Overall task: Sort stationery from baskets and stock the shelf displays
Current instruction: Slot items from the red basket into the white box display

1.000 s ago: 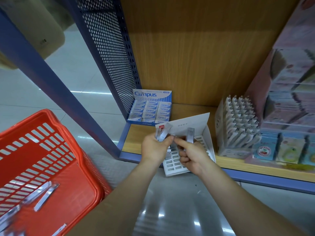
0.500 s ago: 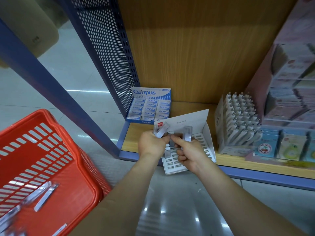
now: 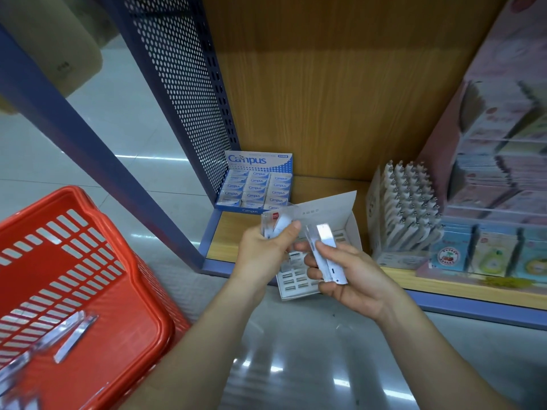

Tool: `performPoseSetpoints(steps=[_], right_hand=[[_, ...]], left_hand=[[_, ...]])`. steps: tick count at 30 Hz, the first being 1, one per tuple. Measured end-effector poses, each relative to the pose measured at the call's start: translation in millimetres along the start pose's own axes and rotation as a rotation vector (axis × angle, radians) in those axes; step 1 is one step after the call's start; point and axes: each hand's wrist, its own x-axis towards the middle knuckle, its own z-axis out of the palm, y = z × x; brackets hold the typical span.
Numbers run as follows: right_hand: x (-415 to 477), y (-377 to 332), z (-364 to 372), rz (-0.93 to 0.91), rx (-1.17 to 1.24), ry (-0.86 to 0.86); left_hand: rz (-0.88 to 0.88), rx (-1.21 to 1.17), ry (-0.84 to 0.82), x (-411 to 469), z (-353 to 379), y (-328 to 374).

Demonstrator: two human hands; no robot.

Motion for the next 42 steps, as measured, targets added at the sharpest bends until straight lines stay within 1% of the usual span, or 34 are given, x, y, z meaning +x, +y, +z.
performPoseSetpoints(steps=[2, 5, 8, 11, 13, 17, 23, 26, 28, 36, 39, 42], right_hand=[[-4, -3, 0, 0.003, -0.038, -0.012], [-8, -9, 1, -0.045, -0.014, 0.048], [-6, -13, -2, -0.146, 0.157, 0.171], [-3, -8, 3, -0.228, 0.345, 0.173], [-2, -3, 9, -0.249, 0.38, 0.166], [-1, 0, 11, -0.226, 0.223, 0.223], [11, -7, -7, -0.153, 0.137, 0.323], [21, -5, -7, -0.115, -0.049, 0.356], [27, -3, -5, -0.108, -0.128, 0.375], [44, 7, -3, -0.155, -0.293, 0.416], [47, 10, -1, -0.163, -0.327, 0.445], [48, 11, 1, -0.21, -0.373, 0.467]], left_hand=[[-0.012, -0.03, -0.05, -8, 2, 7], [-0.019, -0.066, 0.012, -9, -3, 8], [-0.039, -0.08, 0.051, -12, -6, 3], [-0.046, -0.058, 0.062, -24, 0, -7], [-0.055, -0.06, 0.072, -30, 6, -17], [-0.05, 0.006, 0.069, -34, 12, -27], [-0.044, -0.099, 0.175, -26, -2, -18], [-0.054, -0.056, 0.206, -21, -10, -23], [-0.073, -0.031, 0.207, -17, -13, -30], [-0.097, 0.0, 0.173, -7, -16, -42], [-0.075, 0.001, 0.156, -4, -16, -43], [-0.031, 0.018, 0.174, 0, -15, -41]])
